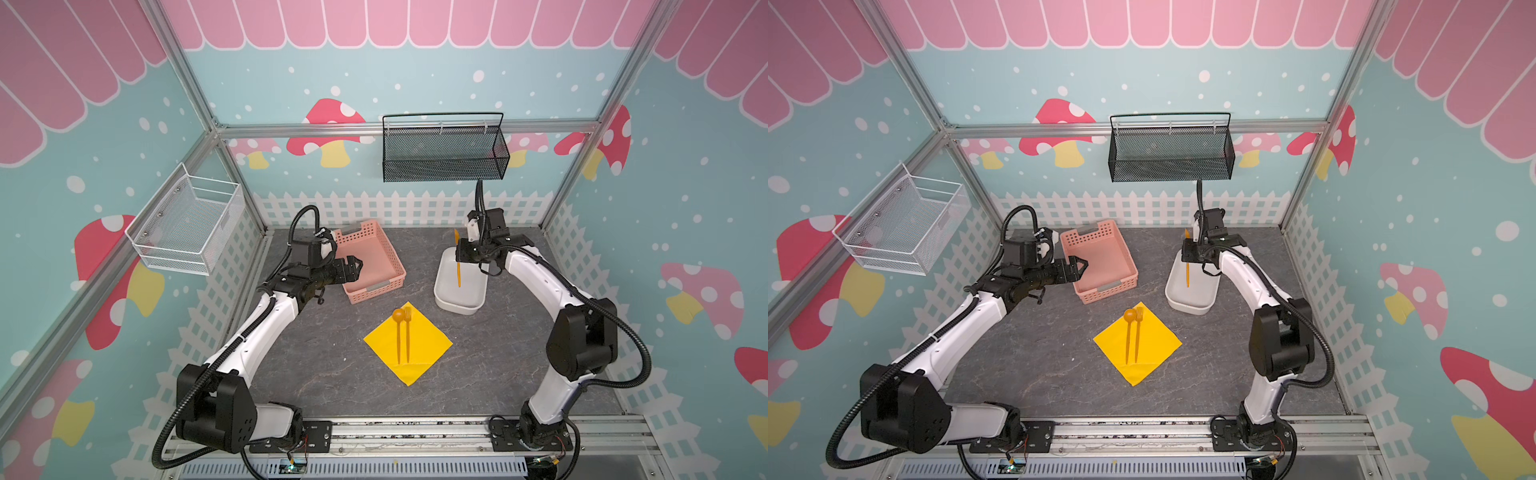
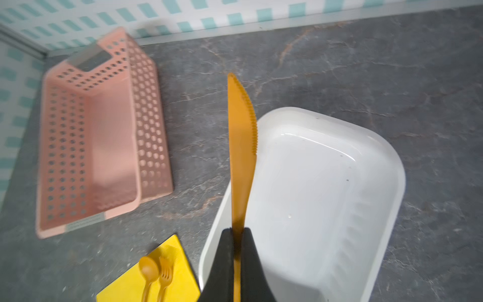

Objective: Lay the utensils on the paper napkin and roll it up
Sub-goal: 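Lift the knife upright with the right gripper while the left gripper reaches toward it, then grasp the knife with the left gripper beside the right gripper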

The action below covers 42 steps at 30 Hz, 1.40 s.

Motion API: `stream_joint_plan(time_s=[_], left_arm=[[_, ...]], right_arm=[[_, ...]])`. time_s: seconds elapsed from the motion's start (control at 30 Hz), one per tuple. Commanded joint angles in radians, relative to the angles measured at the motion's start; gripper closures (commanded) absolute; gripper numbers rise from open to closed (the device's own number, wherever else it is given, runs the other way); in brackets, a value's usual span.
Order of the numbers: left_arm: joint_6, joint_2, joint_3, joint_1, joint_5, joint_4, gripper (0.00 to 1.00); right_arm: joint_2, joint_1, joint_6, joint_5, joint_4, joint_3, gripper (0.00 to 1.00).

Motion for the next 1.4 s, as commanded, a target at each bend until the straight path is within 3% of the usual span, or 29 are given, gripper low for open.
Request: stream_joint_plan(time_s=[0.0,0.1,0.17,0.37,0.47,0.7,0.9,1.17,1.37], left_arm=[[0.051,-0.019,0.042,-0.023,0.171,0.05,0.07],[0.098,-0.036,0.047,-0.06,0.261,0.083,0.04],[0.113,-0.048,0.055,-0.105,0.244,0.092,0.03],[0.095,-0.023,0.132,-0.177,0.358,0.101,0.05],[0.093,-0.026,0.156,-0.212,0.365,0.133,0.07],[-0.012,-0.04,0.132,-0.255,0.495,0.409,0.16],[-0.004,-0.07,0.09,-0.289,0.537,0.574,0.26],[-0.015,-0.073,0.055,-0.296,0.602,0.708,0.36],[-0.039,-0.06,0.044,-0.321,0.694,0.818,0.45]], right_arm=[[-0.075,-0.005,-0.064,-0.198,0.166,-0.09,0.99],[-0.142,-0.005,-0.061,-0.33,0.295,-0.163,1.0],[-0.178,-0.003,-0.043,-0.422,0.395,-0.208,1.0],[-0.279,0.0,0.023,-0.561,0.627,-0.294,1.0],[-0.316,0.002,0.061,-0.619,0.713,-0.309,1.0],[-0.353,0.013,0.272,-0.811,1.053,-0.359,1.0],[-0.371,0.041,0.405,-0.95,1.313,-0.39,1.0],[-0.37,0.079,0.514,-1.048,1.473,-0.399,1.0],[-0.37,0.105,0.556,-1.058,1.524,-0.389,1.0]])
